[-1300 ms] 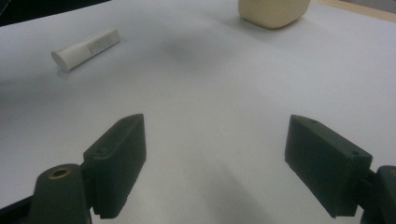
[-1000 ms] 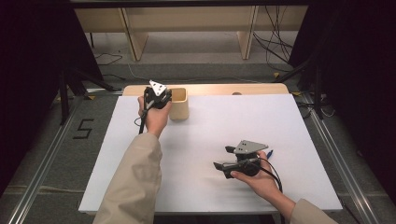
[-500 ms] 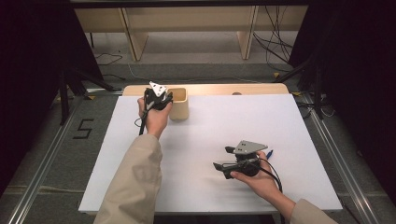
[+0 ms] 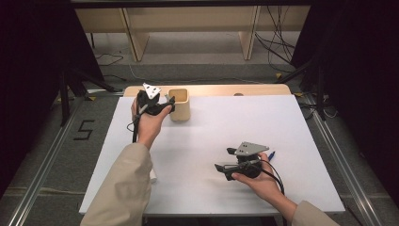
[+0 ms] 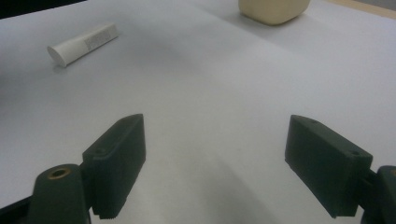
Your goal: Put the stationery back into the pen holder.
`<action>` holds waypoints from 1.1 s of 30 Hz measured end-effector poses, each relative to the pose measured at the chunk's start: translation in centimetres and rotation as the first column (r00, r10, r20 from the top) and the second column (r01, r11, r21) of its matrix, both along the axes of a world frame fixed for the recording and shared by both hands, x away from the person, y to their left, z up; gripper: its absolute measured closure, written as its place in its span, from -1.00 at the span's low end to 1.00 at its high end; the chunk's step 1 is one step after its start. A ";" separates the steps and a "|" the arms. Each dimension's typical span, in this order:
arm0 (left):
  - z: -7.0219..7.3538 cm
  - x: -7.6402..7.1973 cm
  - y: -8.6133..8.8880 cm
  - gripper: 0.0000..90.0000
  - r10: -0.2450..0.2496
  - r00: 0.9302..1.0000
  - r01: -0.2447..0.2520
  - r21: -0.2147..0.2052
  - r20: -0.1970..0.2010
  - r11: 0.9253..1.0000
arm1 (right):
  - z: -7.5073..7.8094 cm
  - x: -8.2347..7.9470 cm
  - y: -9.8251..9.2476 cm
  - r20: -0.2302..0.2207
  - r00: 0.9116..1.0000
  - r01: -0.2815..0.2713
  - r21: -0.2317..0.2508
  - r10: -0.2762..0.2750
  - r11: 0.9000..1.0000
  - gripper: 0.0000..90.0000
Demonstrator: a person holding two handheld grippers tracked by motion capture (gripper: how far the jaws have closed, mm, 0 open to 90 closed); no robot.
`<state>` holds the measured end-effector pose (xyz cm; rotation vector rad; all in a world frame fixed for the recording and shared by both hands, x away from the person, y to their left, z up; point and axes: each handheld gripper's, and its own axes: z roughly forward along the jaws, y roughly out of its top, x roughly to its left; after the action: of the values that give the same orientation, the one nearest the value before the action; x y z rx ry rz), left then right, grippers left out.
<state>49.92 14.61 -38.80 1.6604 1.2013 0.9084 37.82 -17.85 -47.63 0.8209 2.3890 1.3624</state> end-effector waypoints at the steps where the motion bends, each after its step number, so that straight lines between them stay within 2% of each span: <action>1: 0.1 -0.4 0.2 -0.50 0.000 1.000 0.000 0.002 0.003 1.000 | 0.0 0.0 0.0 -0.002 1.000 0.000 0.002 0.000 1.000 -0.53; 7: 0.1 -3.2 1.2 -0.52 -0.026 1.000 0.026 0.004 -0.004 1.000 | 0.0 -0.1 0.1 -0.001 1.000 0.002 0.001 -0.002 1.000 -0.53; 13: -0.7 -6.0 2.5 -0.48 -0.042 0.999 0.043 0.009 -0.027 0.999 | 0.0 -0.1 0.1 0.002 1.000 -0.003 -0.003 0.003 1.000 -0.53; 14: -0.8 -6.5 2.7 -0.47 -0.047 0.998 0.047 0.008 -0.033 0.999 | 0.2 -0.2 0.0 -0.021 1.000 -0.011 -0.036 0.011 0.999 -0.53; 15: -1.0 -6.8 2.9 -0.46 -0.051 0.998 0.051 0.016 -0.038 0.999 | 0.2 -0.2 0.0 -0.020 1.000 -0.013 -0.036 0.012 0.999 -0.53; 16: -1.2 -7.2 3.0 -0.46 -0.055 0.998 0.056 0.021 -0.039 0.998 | 0.0 -0.2 0.2 0.002 1.000 -0.002 -0.004 0.002 1.000 -0.53; 24: -2.9 -9.7 3.8 -0.42 -0.061 0.996 0.062 0.019 -0.066 0.998 | 0.0 -0.2 0.2 0.004 1.000 0.001 -0.001 -0.001 1.000 -0.53; 29: -4.1 -11.0 3.8 -0.42 -0.069 0.994 0.072 0.033 -0.088 0.997 | 0.1 -0.1 0.1 0.009 1.000 -0.001 0.001 0.001 1.000 -0.53; 33: -5.1 -12.0 3.8 -0.41 -0.061 0.991 0.063 0.015 -0.118 0.998 | 0.1 -0.2 0.1 0.007 1.000 -0.001 -0.001 0.001 1.000 -0.52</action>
<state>37.92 18.40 -43.92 1.7769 1.2162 0.7947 37.60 -17.74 -47.50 0.8138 2.3850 1.3618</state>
